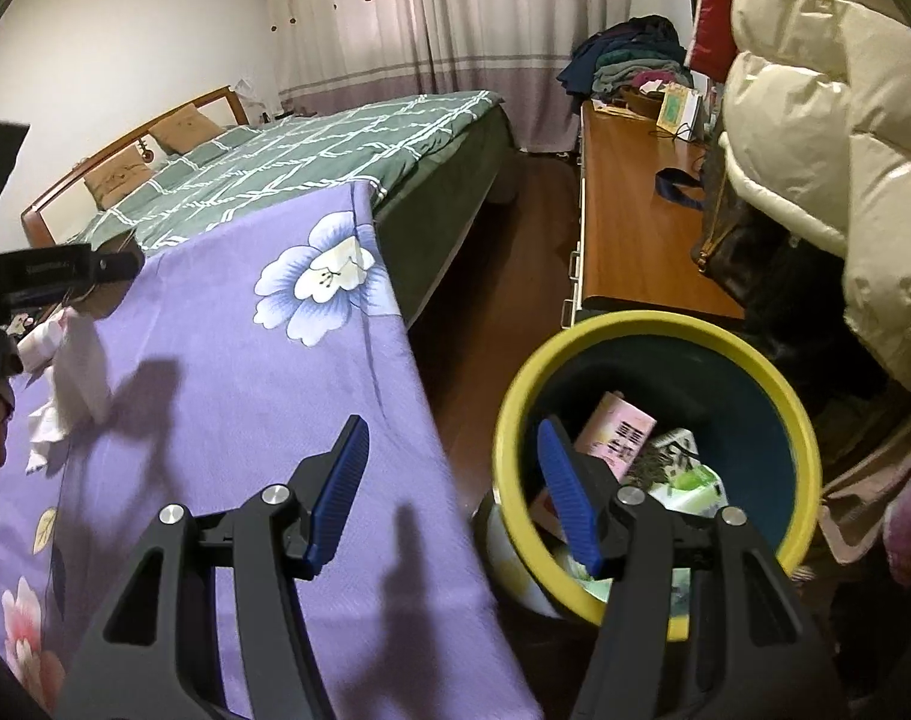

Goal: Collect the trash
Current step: 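Lift the brown tray with the left gripper while the right gripper grasps the white tissue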

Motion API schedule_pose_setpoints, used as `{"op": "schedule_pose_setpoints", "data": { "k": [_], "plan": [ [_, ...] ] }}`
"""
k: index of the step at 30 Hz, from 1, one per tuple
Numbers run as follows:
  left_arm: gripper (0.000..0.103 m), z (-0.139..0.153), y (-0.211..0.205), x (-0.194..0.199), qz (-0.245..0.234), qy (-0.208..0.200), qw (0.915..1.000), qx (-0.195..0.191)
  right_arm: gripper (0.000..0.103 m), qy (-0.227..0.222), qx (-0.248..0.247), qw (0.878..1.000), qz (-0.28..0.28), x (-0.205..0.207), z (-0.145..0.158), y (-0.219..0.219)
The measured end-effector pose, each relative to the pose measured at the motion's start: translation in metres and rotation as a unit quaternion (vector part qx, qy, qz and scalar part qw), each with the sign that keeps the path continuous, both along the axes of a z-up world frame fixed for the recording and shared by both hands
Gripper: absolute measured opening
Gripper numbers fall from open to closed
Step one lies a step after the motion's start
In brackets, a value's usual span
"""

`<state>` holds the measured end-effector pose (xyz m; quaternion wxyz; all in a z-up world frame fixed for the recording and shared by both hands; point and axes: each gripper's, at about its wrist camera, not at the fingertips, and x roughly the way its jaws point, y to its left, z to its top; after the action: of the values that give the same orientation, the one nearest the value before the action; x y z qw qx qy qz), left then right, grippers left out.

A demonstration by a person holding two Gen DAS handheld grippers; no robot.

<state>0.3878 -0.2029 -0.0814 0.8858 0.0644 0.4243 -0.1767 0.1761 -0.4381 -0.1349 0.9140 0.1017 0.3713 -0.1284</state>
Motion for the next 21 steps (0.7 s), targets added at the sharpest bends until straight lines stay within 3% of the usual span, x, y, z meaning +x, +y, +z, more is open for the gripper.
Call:
{"op": "schedule_pose_setpoints", "data": {
  "k": [9,21],
  "plan": [
    [0.069,0.031,-0.046,-0.047,-0.049,-0.018,0.9985,-0.016,0.056,-0.025,0.005,1.0,-0.014,-0.05,0.015,-0.026],
    [0.07,0.081,-0.059,-0.074,-0.067,-0.035,0.997,-0.016,0.056,-0.047,0.03,0.998,0.024,-0.063,0.022,-0.019]
  ]
}}
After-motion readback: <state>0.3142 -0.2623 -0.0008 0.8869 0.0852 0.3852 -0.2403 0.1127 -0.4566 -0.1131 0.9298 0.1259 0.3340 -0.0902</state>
